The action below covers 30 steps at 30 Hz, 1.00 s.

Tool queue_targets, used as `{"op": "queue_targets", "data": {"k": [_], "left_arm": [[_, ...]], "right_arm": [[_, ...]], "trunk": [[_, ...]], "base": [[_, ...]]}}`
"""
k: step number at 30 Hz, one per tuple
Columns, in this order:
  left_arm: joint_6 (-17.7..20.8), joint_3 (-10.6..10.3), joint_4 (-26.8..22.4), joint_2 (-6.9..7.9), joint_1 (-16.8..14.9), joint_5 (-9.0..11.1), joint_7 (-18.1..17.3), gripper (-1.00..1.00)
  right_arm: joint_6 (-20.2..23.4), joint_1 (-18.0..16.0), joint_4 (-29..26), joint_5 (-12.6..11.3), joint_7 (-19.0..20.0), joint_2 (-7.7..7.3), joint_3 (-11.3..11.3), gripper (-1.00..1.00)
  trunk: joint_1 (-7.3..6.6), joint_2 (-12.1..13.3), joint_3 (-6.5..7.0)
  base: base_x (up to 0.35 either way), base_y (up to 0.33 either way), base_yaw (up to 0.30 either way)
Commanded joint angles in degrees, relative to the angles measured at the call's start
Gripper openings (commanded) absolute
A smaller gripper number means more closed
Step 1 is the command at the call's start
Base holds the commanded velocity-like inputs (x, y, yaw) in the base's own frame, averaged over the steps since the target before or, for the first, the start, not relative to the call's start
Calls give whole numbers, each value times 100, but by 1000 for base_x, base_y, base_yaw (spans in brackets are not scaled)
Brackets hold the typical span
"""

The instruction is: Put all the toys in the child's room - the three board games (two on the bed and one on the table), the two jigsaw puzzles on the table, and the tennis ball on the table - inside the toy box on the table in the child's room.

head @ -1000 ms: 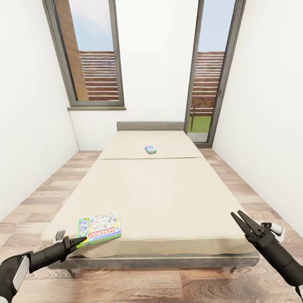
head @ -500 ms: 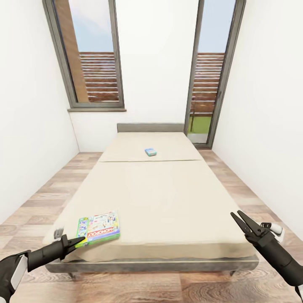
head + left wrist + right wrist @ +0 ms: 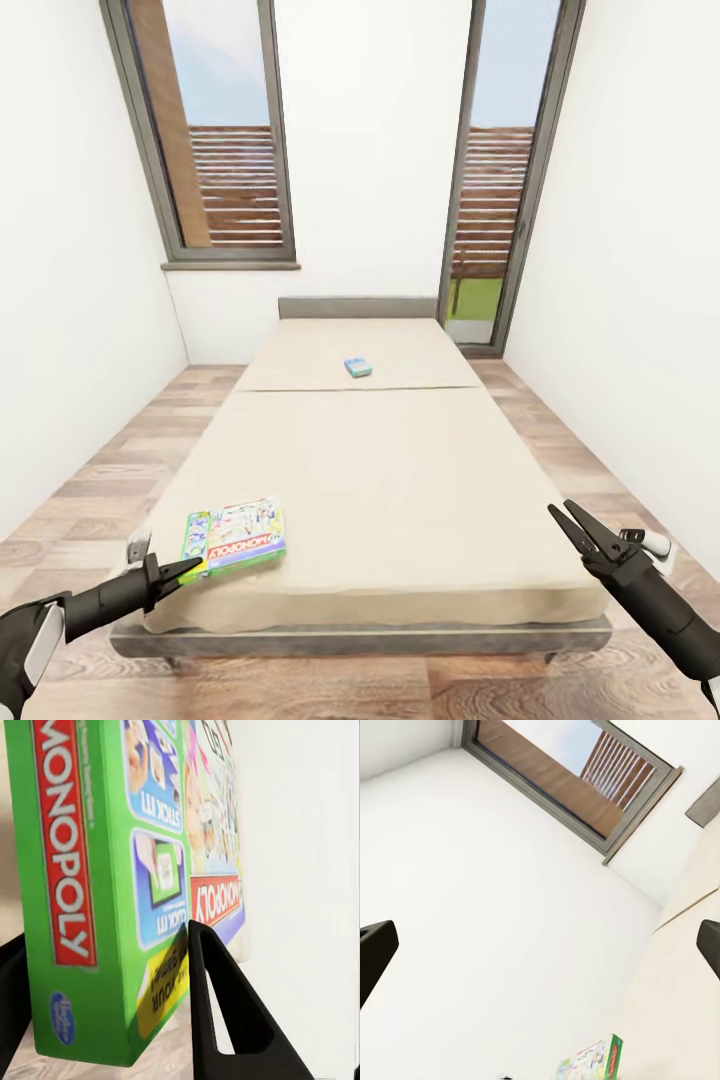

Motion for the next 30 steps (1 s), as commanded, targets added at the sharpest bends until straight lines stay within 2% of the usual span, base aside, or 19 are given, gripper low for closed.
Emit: {"op": "queue_targets", "data": {"k": [1,6,9,14,18,22,24,30], "left_arm": [[58,-7,-48,-2,-2,-22,-65,-100],[175,-81,-245,-1,-3,-34,-418,-100],[222,-245,-358,12,-2,-48,-665,-100],[336,-696,-480,122,-2,-58,-1182,-100],[348,-828,-495,224,-2,-61,-1440,-100],[351,-869,-584,346,-2,-57,-1570,-100],[352,-876,-638,378,-2,-57,-1664,-100],[352,-883,-695,519,-2,-62,-2122,-100]], "right_arm": [[34,-3,0,-21,3,0,-3,100],[33,-3,-2,-21,3,0,-6,100],[36,-3,-2,-21,2,0,-4,100],[41,-3,-10,-21,-20,0,0,100],[36,-3,-10,-21,-26,0,3,100],[35,-2,-14,-14,-94,0,12,100],[63,0,-17,-4,-202,-17,36,100],[106,2,-66,20,-1183,-81,80,100]], "trunk": [[-23,39,13],[-133,240,103],[-199,360,156],[-309,561,246],[-397,721,318],[-485,882,390],[-529,962,426],[-660,1202,533]], "base": [[0,0,0],[0,0,0],[0,0,0],[0,0,0],[0,0,0],[0,0,0],[0,0,0],[0,0,0]]}}
